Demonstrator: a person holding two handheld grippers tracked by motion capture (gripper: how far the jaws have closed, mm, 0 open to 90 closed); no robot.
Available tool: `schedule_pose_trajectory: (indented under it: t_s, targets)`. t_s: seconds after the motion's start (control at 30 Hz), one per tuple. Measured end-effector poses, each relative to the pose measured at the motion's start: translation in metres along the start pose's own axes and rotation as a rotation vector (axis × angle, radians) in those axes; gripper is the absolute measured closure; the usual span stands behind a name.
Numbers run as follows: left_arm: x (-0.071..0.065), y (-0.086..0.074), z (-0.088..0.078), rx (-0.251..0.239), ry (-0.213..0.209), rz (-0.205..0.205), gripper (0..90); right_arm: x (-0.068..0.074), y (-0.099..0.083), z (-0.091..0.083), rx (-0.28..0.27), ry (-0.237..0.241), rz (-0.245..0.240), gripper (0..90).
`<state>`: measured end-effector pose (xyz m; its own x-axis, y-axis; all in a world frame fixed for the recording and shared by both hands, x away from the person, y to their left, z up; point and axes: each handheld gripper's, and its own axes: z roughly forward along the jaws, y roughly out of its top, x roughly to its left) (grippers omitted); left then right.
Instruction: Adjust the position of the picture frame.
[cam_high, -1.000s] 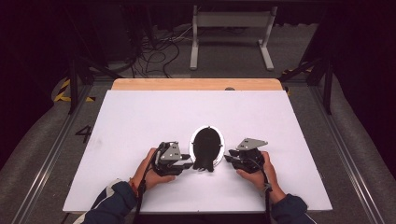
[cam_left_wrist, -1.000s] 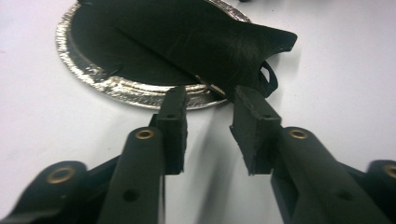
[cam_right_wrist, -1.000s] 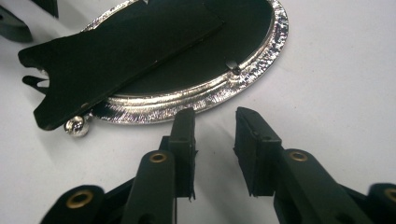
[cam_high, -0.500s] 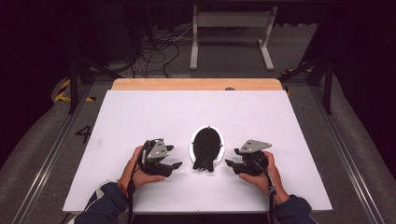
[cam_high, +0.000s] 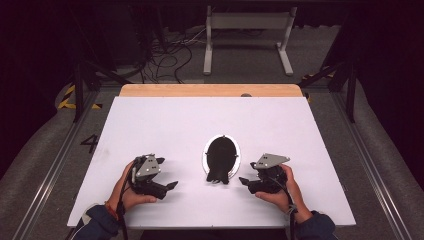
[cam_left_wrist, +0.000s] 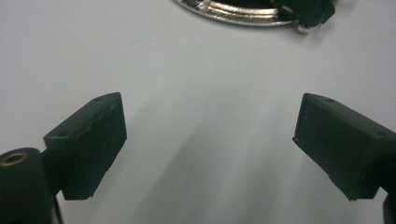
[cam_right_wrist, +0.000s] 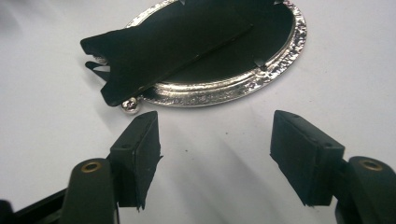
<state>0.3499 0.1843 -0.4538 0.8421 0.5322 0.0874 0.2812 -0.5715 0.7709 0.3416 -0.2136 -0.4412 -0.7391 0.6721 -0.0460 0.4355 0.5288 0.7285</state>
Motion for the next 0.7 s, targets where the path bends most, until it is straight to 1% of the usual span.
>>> schedule_pose_trajectory:
  t_s: [0.1, 0.2, 0.23, 0.27, 0.33, 0.4, 0.43, 0.5, 0.53, 0.57, 0.63, 0.7]
  targets:
    - [0.001, -0.009, -0.010, 0.008, 0.022, -0.014, 9.0, 0.003, 0.001, 0.001, 0.007, 0.011, -0.006, 33.8]
    - [0.001, -0.017, -0.017, 0.018, 0.039, -0.015, 9.1, 0.005, 0.001, 0.003, 0.017, 0.017, -0.013, 33.8]
    - [0.002, -0.021, -0.019, 0.023, 0.040, -0.020, 9.2, 0.006, 0.002, 0.004, 0.018, 0.021, -0.015, 33.8]
    - [0.002, -0.021, -0.019, 0.023, 0.040, -0.020, 9.5, 0.006, 0.002, 0.004, 0.018, 0.021, -0.015, 33.8]
    - [0.002, -0.025, -0.021, 0.031, 0.041, -0.028, 9.7, 0.008, 0.003, 0.008, 0.028, 0.017, -0.025, 35.9]
    - [0.001, -0.029, -0.024, 0.039, 0.039, -0.033, 9.7, 0.009, 0.003, 0.011, 0.038, 0.019, -0.031, 40.3]
    - [0.001, -0.029, -0.025, 0.042, 0.039, -0.032, 10.0, 0.010, 0.002, 0.014, 0.042, 0.027, -0.037, 43.5]
    - [-0.001, -0.032, -0.027, 0.042, 0.041, -0.034, 10.3, 0.011, 0.002, 0.016, 0.056, 0.022, -0.038, 51.6]
    - [-0.001, -0.032, -0.027, 0.042, 0.041, -0.034, 10.4, 0.011, 0.002, 0.016, 0.056, 0.022, -0.038, 51.6]
    - [-0.001, -0.035, -0.031, 0.043, 0.042, -0.040, 10.7, 0.011, 0.002, 0.018, 0.056, 0.032, -0.036, 56.1]
    - [-0.002, -0.038, -0.034, 0.037, 0.050, -0.049, 11.2, 0.011, 0.002, 0.018, 0.052, 0.034, -0.040, 62.4]
    - [-0.001, -0.041, -0.038, 0.027, 0.055, -0.061, 11.6, 0.011, 0.002, 0.017, 0.048, 0.052, -0.035, 64.5]
